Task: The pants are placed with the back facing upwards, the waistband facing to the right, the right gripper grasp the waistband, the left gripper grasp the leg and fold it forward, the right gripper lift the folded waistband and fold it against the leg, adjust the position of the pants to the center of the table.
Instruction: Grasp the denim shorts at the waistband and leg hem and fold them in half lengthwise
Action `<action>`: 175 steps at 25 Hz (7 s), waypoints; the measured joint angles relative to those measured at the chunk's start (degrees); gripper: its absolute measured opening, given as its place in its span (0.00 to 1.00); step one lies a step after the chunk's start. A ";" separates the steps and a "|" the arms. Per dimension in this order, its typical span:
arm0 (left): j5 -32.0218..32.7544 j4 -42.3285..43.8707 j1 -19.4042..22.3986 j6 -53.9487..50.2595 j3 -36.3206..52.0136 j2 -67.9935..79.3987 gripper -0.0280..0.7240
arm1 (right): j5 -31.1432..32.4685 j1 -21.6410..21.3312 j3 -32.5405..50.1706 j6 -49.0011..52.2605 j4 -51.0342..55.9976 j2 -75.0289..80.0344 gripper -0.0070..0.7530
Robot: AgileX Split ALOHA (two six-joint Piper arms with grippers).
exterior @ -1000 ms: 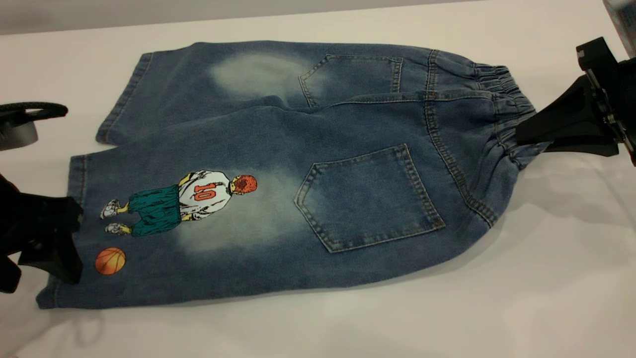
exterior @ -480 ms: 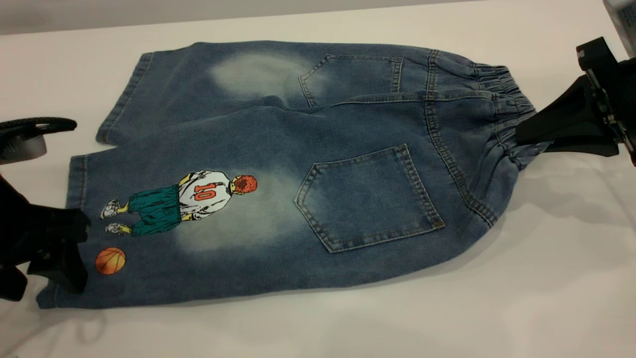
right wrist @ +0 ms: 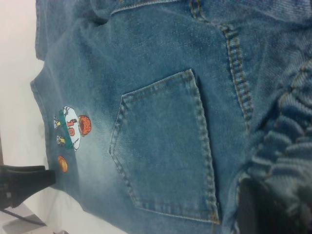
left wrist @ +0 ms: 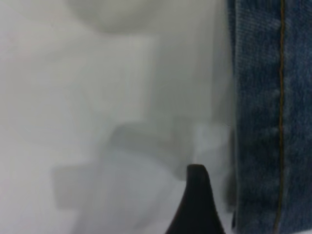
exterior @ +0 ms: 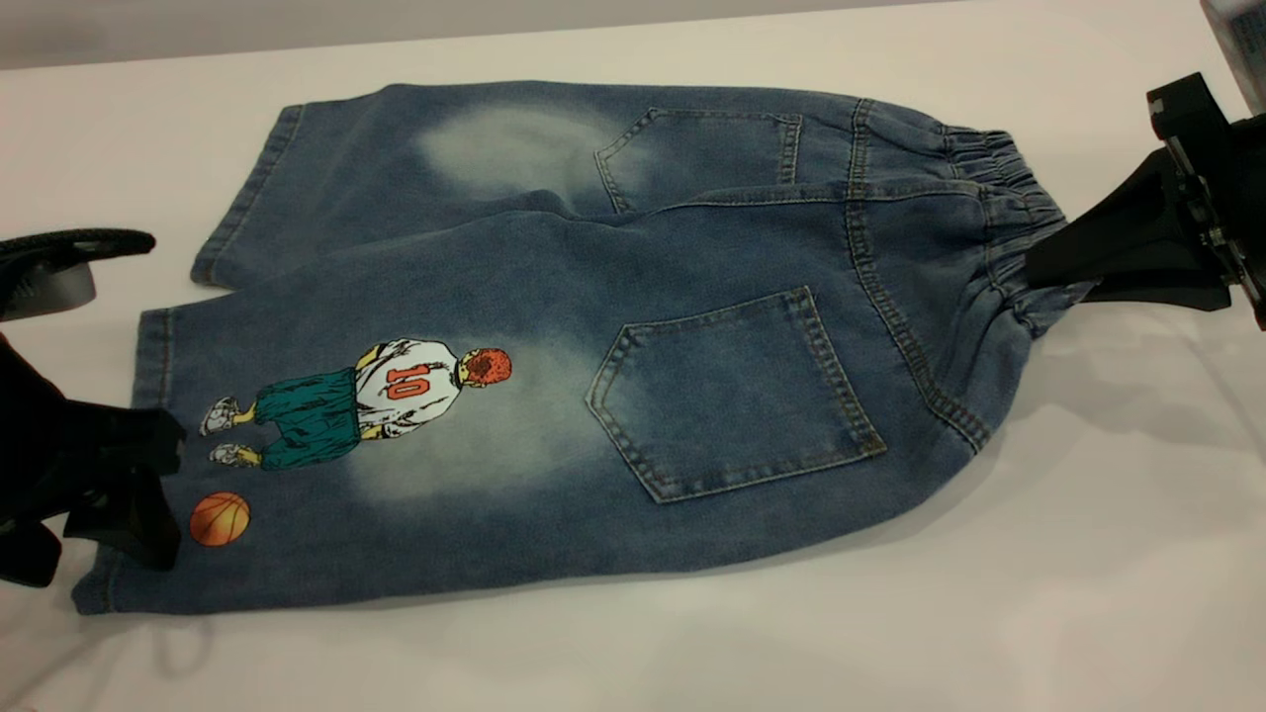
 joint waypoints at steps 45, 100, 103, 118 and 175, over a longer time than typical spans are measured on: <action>-0.83 -0.33 -3.51 -0.73 -0.05 2.82 0.69 | 0.00 0.00 0.00 -0.59 0.00 0.00 0.07; 1.98 0.12 -3.46 5.66 -15.45 -16.79 0.14 | 0.59 0.00 -16.41 12.96 -6.20 -9.05 0.07; -0.22 0.19 -3.46 5.66 -17.86 -13.25 0.14 | -0.56 0.00 -18.57 12.89 -6.28 -8.39 0.07; 0.91 0.30 -3.46 8.81 -33.88 -2.17 0.14 | -2.34 0.00 -25.51 12.78 -6.61 -3.25 0.07; 8.13 0.28 -2.26 13.92 -55.08 15.62 0.14 | -7.06 0.06 -36.56 12.47 -7.58 8.96 0.61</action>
